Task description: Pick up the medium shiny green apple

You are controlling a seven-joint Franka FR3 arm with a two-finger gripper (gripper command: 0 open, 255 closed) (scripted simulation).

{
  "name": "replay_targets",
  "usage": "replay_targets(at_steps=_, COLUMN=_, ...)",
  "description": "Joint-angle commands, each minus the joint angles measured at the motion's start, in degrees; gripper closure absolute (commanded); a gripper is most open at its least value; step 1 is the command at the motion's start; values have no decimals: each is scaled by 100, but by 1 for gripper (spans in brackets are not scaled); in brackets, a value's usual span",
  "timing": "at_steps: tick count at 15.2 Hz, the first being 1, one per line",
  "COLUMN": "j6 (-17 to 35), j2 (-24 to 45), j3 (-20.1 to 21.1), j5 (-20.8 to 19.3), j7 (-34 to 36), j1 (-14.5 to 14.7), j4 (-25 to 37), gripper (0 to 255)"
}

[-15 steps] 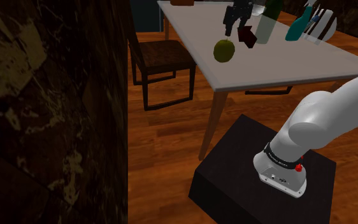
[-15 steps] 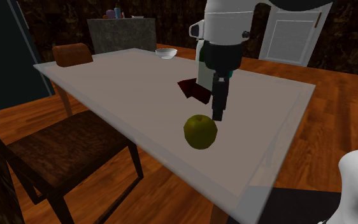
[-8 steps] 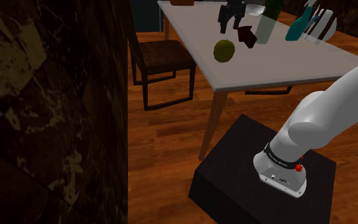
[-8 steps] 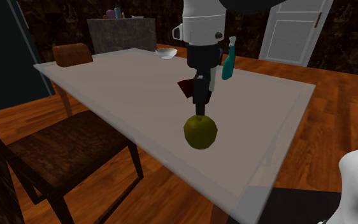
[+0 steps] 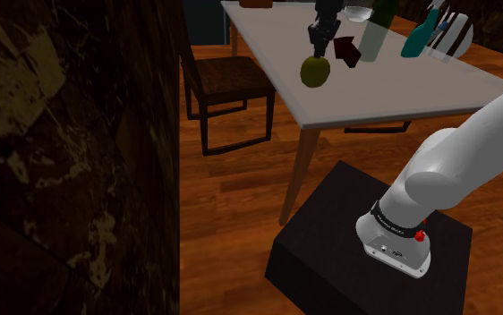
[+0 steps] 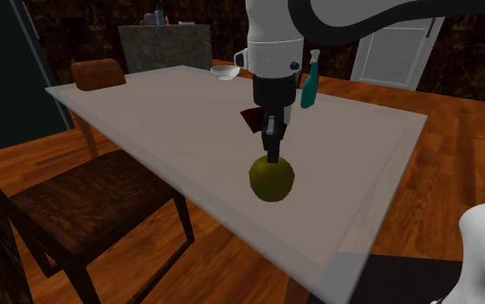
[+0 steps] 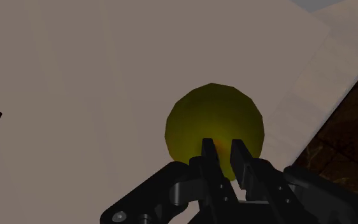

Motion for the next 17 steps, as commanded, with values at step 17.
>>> replay_targets(at_steps=17, j6=-779, j2=197, j3=9, j5=41, j7=-60, j1=16, j4=962, gripper=255)
